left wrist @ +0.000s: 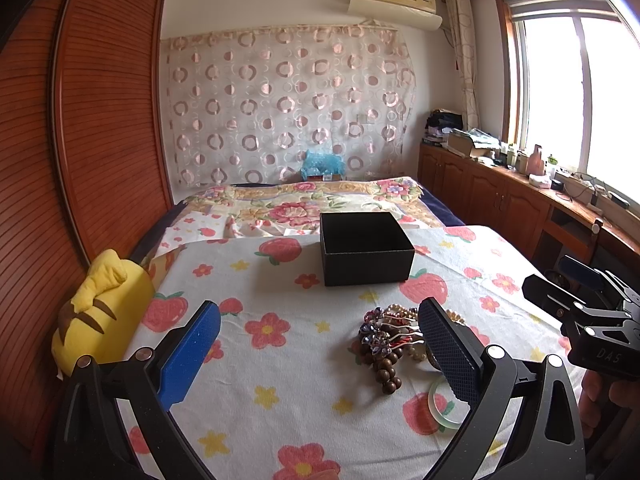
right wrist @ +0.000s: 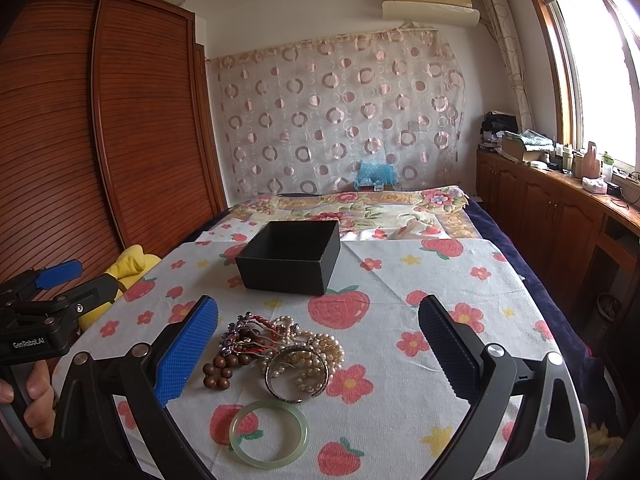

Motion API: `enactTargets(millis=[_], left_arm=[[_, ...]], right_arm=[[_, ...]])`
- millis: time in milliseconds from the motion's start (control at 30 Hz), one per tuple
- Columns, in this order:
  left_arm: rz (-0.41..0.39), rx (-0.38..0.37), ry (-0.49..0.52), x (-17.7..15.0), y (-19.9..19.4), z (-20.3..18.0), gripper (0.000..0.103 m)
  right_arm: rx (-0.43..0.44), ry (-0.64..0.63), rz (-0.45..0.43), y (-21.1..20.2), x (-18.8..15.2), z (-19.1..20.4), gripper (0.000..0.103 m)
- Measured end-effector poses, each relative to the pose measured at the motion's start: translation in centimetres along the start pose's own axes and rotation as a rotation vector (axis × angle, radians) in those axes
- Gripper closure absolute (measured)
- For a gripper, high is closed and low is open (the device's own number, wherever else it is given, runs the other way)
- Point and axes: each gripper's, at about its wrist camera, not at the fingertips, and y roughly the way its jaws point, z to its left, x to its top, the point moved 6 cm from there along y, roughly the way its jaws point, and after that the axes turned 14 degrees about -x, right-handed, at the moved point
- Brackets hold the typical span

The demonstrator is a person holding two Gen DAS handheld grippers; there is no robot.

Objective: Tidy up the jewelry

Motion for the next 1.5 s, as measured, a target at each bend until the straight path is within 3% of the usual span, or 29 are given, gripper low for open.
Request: enactTargets(millis=[967,1267,1500], left_arm=[[0.007,-0.001,-0.003,0.4,0.4,-0.1,0.007],[0.089,-0.052,-0.021,-2.2,3.0,-0.2,0.007],[0.177,-0.11,-0.032,-3.6,5.2,-0.1,0.007]], right_arm=[[0.0,-0.001,0.003,0.0,-0.1,0.1,0.002],[0.015,-0.026,0.062,1.1,-2.0,-0.1,0.002],[0.028,-0.071,0.131,3.6,-4.3,0.1,0.011]])
